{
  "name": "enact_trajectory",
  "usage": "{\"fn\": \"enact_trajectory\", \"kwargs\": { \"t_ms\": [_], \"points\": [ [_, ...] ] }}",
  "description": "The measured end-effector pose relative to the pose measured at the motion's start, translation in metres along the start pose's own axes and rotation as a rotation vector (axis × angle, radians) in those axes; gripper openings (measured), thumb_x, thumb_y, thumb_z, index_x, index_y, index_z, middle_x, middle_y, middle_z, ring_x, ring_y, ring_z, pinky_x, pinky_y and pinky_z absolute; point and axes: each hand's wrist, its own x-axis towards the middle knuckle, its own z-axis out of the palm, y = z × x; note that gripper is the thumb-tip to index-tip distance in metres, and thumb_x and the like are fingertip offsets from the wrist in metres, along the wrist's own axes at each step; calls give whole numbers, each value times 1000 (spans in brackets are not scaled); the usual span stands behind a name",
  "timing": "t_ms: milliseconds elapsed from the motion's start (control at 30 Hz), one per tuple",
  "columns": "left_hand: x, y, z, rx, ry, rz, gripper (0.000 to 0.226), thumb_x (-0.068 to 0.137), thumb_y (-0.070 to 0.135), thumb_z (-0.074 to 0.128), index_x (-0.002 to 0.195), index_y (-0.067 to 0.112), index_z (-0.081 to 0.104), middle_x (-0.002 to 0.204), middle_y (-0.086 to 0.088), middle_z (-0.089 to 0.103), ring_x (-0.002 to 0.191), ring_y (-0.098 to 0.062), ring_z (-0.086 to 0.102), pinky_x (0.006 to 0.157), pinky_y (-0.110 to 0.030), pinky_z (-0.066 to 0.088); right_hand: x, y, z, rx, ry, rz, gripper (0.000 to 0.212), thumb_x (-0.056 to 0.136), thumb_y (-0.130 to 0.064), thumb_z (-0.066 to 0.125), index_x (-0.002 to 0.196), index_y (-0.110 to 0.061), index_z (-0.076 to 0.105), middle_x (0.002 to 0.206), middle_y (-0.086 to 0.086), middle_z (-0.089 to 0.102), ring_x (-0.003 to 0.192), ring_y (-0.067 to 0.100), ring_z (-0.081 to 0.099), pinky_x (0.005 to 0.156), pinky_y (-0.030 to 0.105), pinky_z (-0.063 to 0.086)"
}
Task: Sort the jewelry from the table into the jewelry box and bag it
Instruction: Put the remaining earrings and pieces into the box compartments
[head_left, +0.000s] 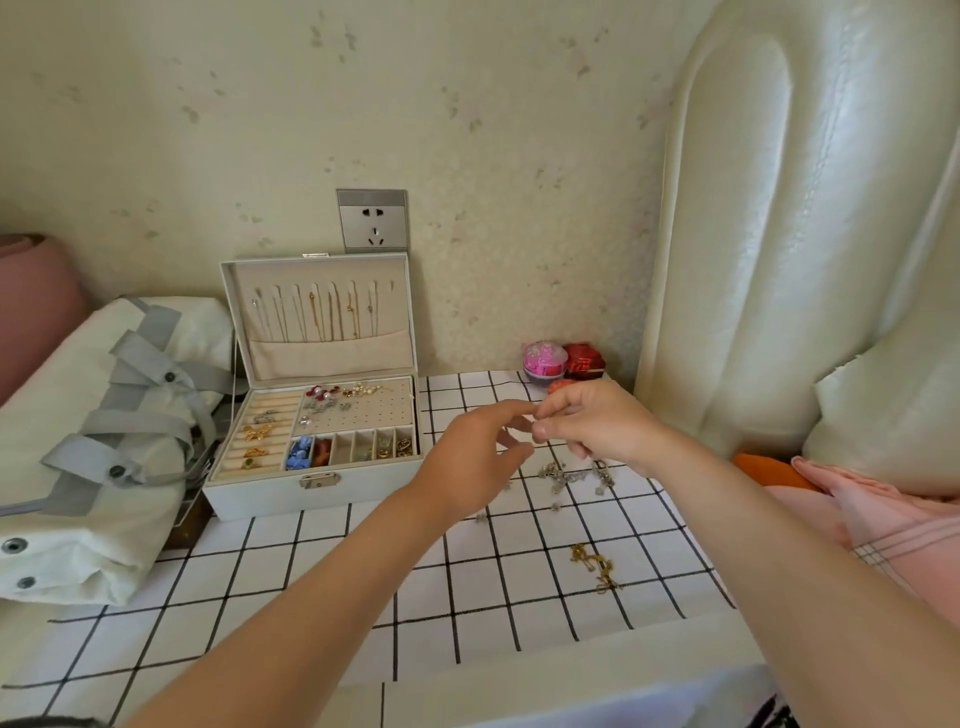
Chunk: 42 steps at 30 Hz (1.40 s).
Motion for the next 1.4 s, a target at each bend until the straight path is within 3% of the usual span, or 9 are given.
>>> {"fn": "enact_trajectory", "kwargs": {
  "t_ms": [200, 367, 467, 600, 833, 967, 1100, 1267, 1400],
  "points": [
    [10, 11, 9, -32, 74, -3, 16, 91, 24, 68, 104, 30, 72, 90, 18, 71, 80, -4, 64, 77, -14, 49, -2, 3, -8, 60, 25, 25, 34, 83, -20, 80, 114, -21, 68, 82, 10, 73, 47, 9, 49, 47, 22, 34],
    [17, 2, 13, 44, 116, -66, 6, 89, 27, 70, 95, 29, 71, 82, 15, 68, 74, -3, 61, 66, -9, 44, 7, 9, -17, -12, 70, -14, 21, 91, -15, 70, 112, -14, 69, 88, 3, 77, 46, 9, 51, 44, 17, 39],
    [18, -7, 19, 142, 61, -86, 8, 90, 28, 69, 96, 33, 68, 91, 15, 65, 82, -3, 60, 76, -17, 48, 17, 32, -26, -283, 144, -14, 12, 88, -15, 73, 94, -26, 73, 98, -3, 73, 60, -4, 61, 60, 18, 48],
    [19, -20, 29, 220, -79, -19, 10, 93, 26, 65, 102, 26, 68, 109, 12, 64, 104, -6, 56, 94, -26, 45, 25, 65, -33, -523, 122, 119, 36, 87, -11, 70, 70, -43, 65, 111, -2, 66, 100, 16, 64, 91, 31, 53],
    [15, -33, 45, 209, -305, 49, 11, 95, 23, 62, 105, 25, 65, 138, 9, 56, 131, -3, 45, 102, -15, 30, 30, 82, -32, -566, 36, 178, 22, 89, -9, 71, 104, -24, 77, 115, 2, 68, 105, 20, 64, 96, 29, 51],
    [12, -33, 45, 208, -295, 50, 10, 95, 23, 62, 104, 22, 66, 129, 12, 60, 121, -2, 49, 91, -5, 31, 30, 80, -26, -517, 14, 169, 17, 83, -15, 80, 99, -21, 78, 101, -6, 68, 99, 15, 64, 87, 26, 53],
    [15, -38, 38, 300, -243, 33, 8, 93, 30, 63, 102, 31, 64, 107, 14, 63, 103, -5, 52, 91, -25, 44, 29, 74, -22, -477, 0, 124, 6, 82, -14, 79, 85, -20, 78, 85, -16, 66, 88, 7, 63, 72, 17, 48],
    [15, -41, 31, 322, -175, 39, 11, 92, 35, 65, 103, 31, 65, 101, 16, 62, 98, -1, 51, 85, -20, 42, 30, 53, -24, -360, 51, 100, 8, 83, -14, 79, 83, -21, 76, 88, -4, 73, 55, 7, 59, 53, 18, 48],
    [13, -38, 34, 324, -174, 48, 12, 92, 34, 63, 104, 32, 65, 102, 16, 63, 95, 0, 51, 83, -21, 44, 27, 55, -22, -368, -51, 103, 8, 86, -15, 77, 90, -21, 79, 97, -5, 75, 49, 4, 58, 56, 22, 54]
  ]
}}
